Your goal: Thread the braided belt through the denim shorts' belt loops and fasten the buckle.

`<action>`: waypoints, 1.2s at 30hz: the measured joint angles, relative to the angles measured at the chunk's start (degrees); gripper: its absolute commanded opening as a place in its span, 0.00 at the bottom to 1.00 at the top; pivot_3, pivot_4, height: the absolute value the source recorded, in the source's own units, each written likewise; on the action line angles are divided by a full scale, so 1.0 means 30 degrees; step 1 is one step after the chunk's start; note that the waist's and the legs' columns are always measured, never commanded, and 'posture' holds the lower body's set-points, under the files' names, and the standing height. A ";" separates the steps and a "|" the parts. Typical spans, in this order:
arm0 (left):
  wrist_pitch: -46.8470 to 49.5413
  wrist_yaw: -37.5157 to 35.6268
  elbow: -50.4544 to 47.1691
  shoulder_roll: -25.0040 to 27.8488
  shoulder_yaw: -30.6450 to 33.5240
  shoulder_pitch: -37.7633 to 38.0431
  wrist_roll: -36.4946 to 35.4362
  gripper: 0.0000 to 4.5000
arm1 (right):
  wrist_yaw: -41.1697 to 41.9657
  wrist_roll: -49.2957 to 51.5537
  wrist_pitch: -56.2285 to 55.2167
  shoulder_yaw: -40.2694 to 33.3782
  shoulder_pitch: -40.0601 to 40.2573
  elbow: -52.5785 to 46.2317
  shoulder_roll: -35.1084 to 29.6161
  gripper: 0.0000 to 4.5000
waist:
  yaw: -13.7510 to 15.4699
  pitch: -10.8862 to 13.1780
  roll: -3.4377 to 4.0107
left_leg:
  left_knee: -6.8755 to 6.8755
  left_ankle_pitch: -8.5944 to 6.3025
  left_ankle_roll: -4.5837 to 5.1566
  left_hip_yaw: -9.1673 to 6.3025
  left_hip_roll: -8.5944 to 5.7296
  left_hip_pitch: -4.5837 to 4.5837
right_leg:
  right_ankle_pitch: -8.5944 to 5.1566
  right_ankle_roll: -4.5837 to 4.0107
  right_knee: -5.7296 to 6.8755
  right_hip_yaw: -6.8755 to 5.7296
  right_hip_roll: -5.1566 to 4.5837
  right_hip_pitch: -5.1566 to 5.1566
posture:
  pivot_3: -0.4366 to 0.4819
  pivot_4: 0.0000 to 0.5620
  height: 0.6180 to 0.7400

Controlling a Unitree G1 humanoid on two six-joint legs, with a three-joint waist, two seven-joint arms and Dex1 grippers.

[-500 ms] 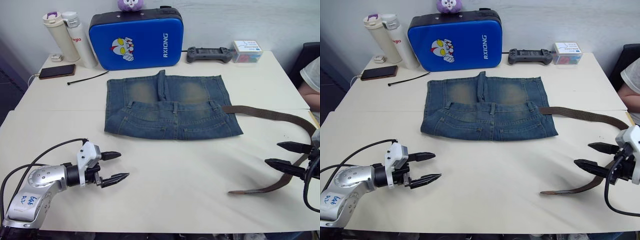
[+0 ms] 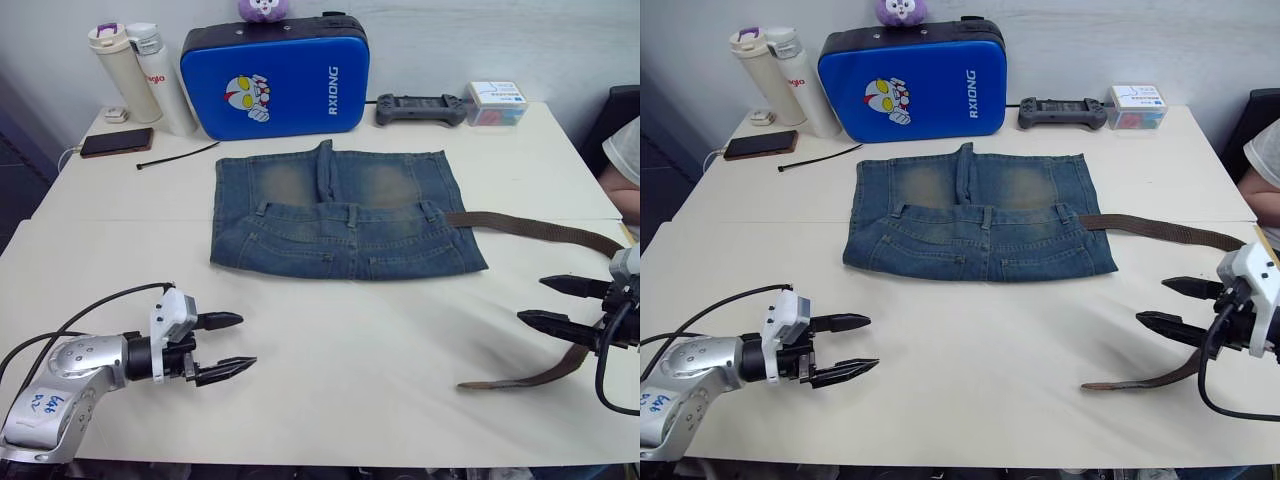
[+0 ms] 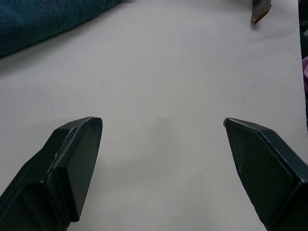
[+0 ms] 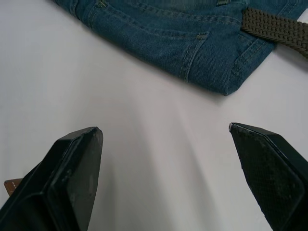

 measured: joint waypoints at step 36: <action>-0.1003 -0.3930 0.1834 -0.1881 -0.7908 -1.1146 0.2618 1.00 | 0.0041 -0.7165 -0.4933 0.2287 0.6294 -0.5232 -0.0568 0.04 | 0.0034 0.0046 -0.0060 | 0.0036 -0.0001 -0.0020 0.0167 0.0070 0.0055 | 0.0027 0.0052 0.0037 0.0209 0.0149 -0.0010 | 0.48 0.27 1.00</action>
